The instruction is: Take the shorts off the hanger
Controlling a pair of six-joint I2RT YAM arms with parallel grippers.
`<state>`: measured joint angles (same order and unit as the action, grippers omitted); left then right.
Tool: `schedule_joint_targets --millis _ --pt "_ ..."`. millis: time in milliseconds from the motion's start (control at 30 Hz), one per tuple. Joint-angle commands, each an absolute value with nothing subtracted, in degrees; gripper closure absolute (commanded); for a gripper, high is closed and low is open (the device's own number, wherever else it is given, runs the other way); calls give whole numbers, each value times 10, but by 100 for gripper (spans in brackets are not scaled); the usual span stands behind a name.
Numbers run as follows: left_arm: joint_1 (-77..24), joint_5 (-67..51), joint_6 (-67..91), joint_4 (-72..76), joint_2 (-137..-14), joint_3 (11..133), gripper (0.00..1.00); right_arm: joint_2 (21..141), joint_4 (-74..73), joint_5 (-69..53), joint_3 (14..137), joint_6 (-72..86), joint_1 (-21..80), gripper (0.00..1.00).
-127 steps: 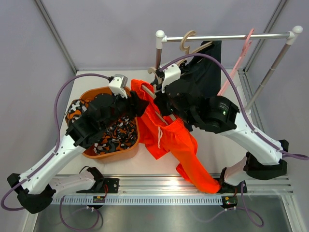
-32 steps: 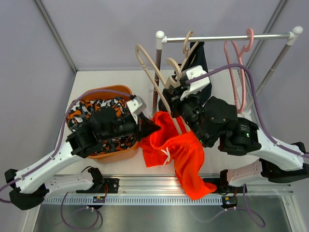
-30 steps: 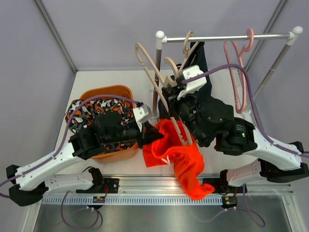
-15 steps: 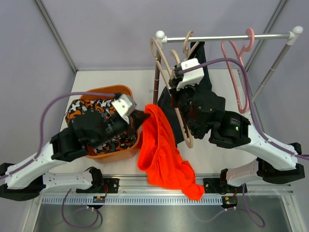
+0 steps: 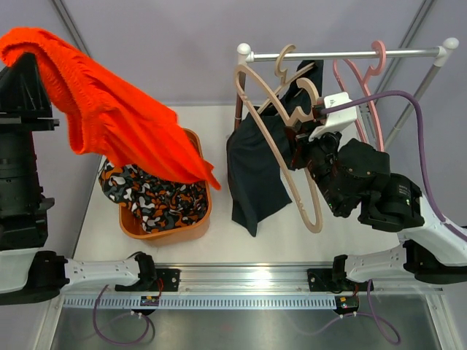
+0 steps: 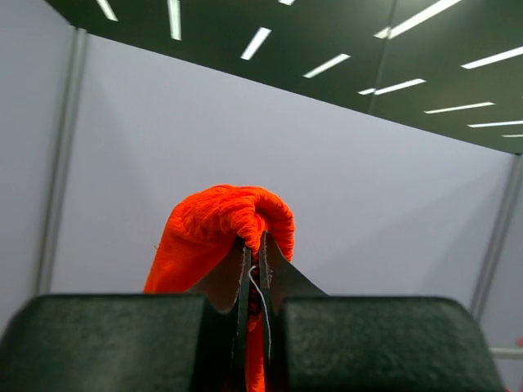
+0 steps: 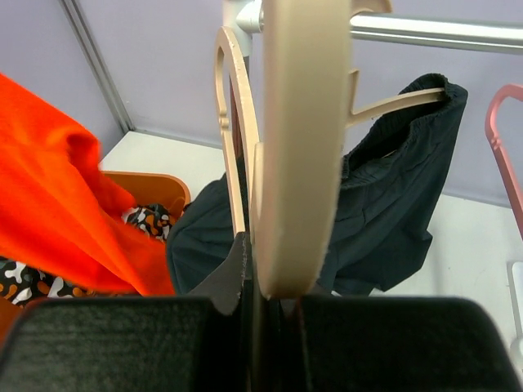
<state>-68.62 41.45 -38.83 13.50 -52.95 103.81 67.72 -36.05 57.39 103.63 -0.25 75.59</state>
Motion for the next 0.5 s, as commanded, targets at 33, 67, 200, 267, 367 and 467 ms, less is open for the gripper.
schedule_joint_targets --millis 33,67,200,267,367,467 --pt "-686 459 -490 258 -536 962 100 656 -371 623 1026 19 750 100" --pt "-686 464 -475 259 -526 940 100 652 -374 624 1019 24 750 100" --pt "-680 459 -390 209 -504 827 100 641 -385 624 1005 45 749 100" --pt "-650 446 -320 154 -505 791 100 634 -394 626 998 53 749 100" --pt "-583 394 -211 61 -523 788 100 623 -407 631 991 70 750 100" --pt "-511 344 -138 12 -540 794 100 613 -423 631 990 83 750 100"
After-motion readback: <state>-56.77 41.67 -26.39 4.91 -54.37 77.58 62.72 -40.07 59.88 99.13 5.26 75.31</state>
